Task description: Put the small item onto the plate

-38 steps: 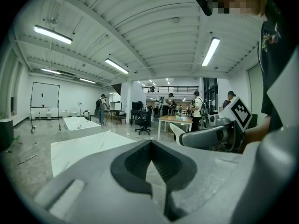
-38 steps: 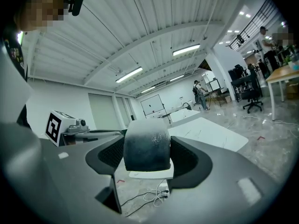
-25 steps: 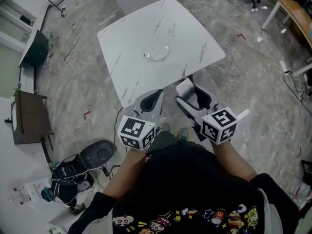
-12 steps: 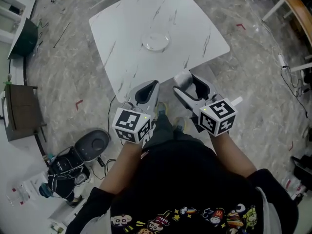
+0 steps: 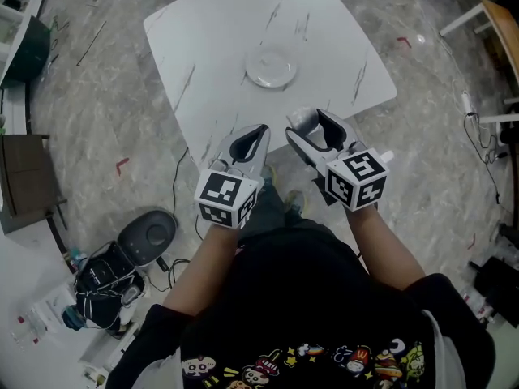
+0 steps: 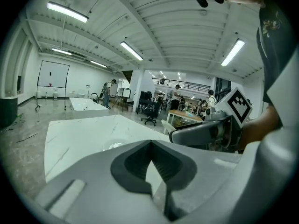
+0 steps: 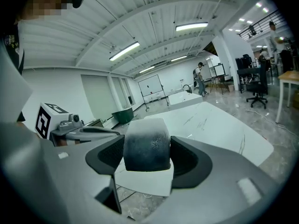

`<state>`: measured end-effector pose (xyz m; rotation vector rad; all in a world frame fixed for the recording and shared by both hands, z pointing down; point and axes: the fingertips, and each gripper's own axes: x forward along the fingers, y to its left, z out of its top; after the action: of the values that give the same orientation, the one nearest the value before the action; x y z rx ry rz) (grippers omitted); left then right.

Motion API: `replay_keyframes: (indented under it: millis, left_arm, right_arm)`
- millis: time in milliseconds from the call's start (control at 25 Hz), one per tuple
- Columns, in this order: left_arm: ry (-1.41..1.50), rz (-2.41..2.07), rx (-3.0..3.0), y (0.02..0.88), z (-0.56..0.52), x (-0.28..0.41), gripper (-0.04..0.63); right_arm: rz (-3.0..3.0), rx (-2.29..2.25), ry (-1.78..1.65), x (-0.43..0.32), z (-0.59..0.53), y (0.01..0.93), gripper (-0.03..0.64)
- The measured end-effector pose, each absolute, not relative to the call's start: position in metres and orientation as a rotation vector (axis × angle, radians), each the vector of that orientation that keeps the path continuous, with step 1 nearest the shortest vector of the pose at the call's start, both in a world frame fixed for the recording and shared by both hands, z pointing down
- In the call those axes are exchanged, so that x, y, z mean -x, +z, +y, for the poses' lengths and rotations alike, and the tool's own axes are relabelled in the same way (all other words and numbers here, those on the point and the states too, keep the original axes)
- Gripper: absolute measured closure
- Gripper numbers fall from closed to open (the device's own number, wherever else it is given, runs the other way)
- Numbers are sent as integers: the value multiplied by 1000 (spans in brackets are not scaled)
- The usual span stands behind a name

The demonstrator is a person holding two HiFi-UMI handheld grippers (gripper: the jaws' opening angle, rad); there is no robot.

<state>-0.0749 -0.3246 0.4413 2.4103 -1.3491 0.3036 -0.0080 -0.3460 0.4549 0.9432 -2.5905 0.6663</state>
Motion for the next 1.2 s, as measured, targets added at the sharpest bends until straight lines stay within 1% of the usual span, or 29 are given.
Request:
replay_keyframes:
  millis: [640,760,960,1200]
  left_arm:
    - [361,-1240,-2309,522,-400,132,595]
    - [376,-1231,-2288,537,-413,143,595]
    - [354,-1307,-2202,557,-437,180,595]
    - [344,-1298,-2166,577,-447,191,595]
  right_arm:
    - [-2412,-918,686,70,-465,555,284]
    - [-2364,-912,678,76,-482,578,285]
    - [-2293,-906,632,84,-517,610,285]
    - [-2224,-904,595,90,-541,632,285]
